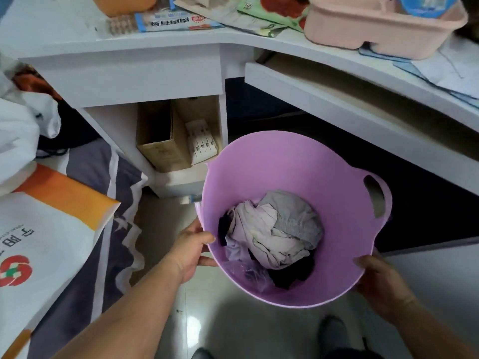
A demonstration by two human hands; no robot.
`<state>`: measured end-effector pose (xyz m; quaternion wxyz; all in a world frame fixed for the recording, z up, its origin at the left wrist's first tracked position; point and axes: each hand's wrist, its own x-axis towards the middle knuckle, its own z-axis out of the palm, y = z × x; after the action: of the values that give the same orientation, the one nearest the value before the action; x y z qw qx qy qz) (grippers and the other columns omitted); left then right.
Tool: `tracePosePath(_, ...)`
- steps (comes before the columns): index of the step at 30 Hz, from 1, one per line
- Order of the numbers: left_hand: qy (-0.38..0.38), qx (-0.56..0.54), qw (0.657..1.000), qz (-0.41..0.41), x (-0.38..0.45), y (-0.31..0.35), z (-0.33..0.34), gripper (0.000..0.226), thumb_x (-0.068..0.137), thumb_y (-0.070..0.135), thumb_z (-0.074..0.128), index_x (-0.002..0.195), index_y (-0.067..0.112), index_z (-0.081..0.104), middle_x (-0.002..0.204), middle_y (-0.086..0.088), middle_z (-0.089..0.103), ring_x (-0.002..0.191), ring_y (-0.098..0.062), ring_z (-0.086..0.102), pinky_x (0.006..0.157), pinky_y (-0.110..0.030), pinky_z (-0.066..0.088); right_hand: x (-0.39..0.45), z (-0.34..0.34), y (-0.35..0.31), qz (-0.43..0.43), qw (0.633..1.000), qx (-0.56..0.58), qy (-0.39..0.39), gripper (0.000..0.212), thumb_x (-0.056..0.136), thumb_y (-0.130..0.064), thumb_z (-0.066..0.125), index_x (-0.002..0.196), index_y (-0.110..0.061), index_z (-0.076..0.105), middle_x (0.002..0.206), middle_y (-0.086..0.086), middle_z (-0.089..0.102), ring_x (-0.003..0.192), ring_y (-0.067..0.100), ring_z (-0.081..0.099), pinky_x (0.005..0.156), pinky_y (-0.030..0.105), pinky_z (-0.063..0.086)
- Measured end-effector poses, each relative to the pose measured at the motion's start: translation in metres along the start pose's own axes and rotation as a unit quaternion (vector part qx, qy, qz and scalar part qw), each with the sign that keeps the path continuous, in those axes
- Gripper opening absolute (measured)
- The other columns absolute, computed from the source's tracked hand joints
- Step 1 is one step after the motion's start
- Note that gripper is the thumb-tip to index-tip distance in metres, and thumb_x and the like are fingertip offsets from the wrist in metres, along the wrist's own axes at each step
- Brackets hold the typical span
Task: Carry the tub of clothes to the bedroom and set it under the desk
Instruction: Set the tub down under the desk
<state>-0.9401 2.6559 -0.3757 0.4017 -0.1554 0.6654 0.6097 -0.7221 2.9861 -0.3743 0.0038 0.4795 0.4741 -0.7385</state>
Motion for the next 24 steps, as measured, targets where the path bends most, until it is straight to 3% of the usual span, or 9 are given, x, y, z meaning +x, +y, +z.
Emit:
tracePosePath(5,-0.004,-0.011,1.0,0.021,0.05,-0.012,0.031,0.058,0.081,-0.005,0.055,0.123,0.033,0.07,0.106,-0.005,0.082,0.082,-0.027,0.081,0.061,-0.044,0.063,0.058,-0.014,-0.011,-0.029,0.999,0.012,-0.008,0.062,0.067,-0.007,0.055,0.127,-0.023,0.064,0.091,0.004,0.074,0.075,0.026,0.064,0.067,0.037,0.044)
tracePosePath(8,-0.001,-0.006,1.0,0.029,0.076,-0.013,0.044,0.057,0.081,-0.004,0.056,0.123,0.033,0.07,0.104,-0.006,0.082,0.078,-0.028,0.08,0.061,-0.045,0.064,0.086,-0.021,-0.016,-0.032,0.999,0.006,-0.006,0.053,0.068,-0.009,0.054,0.118,-0.022,0.065,0.083,0.001,0.078,0.07,0.024,0.071,0.07,0.039,0.046)
tracePosePath(10,0.004,-0.01,0.999,0.046,0.098,-0.016,0.054,0.056,0.082,-0.004,0.056,0.126,0.029,0.07,0.104,-0.009,0.082,0.079,-0.032,0.08,0.063,-0.049,0.064,0.107,-0.026,-0.016,-0.033,0.999,0.006,-0.012,0.05,0.068,-0.012,0.056,0.115,-0.023,0.067,0.081,0.004,0.077,0.074,0.03,0.066,0.072,0.042,0.043)
tracePosePath(14,0.015,0.001,0.998,0.056,0.137,-0.013,0.07,0.062,0.088,0.0,0.056,0.144,0.027,0.059,0.124,-0.02,0.074,0.113,-0.057,0.066,0.075,-0.059,0.064,0.155,-0.03,-0.017,-0.059,0.998,0.034,-0.01,0.043,0.069,-0.008,0.056,0.108,-0.019,0.069,0.079,0.002,0.078,0.07,0.026,0.07,0.072,0.041,0.048)
tracePosePath(16,0.016,-0.001,0.998,0.058,0.155,-0.012,0.076,0.065,0.089,0.001,0.054,0.149,0.026,0.055,0.131,-0.021,0.07,0.118,-0.061,0.061,0.077,-0.06,0.064,0.178,-0.033,-0.016,-0.067,0.997,0.035,-0.011,0.033,0.077,-0.006,0.052,0.104,-0.017,0.068,0.076,0.003,0.078,0.067,0.026,0.071,0.071,0.042,0.051)
tracePosePath(24,0.012,-0.007,0.997,0.078,0.207,-0.008,0.096,0.064,0.09,0.003,0.051,0.15,0.026,0.053,0.141,-0.019,0.062,0.108,-0.062,0.066,0.084,-0.064,0.062,0.247,-0.034,-0.026,-0.102,0.994,0.02,-0.016,0.03,0.078,-0.01,0.052,0.105,-0.016,0.065,0.079,0.011,0.074,0.076,0.036,0.068,0.067,0.045,0.058)
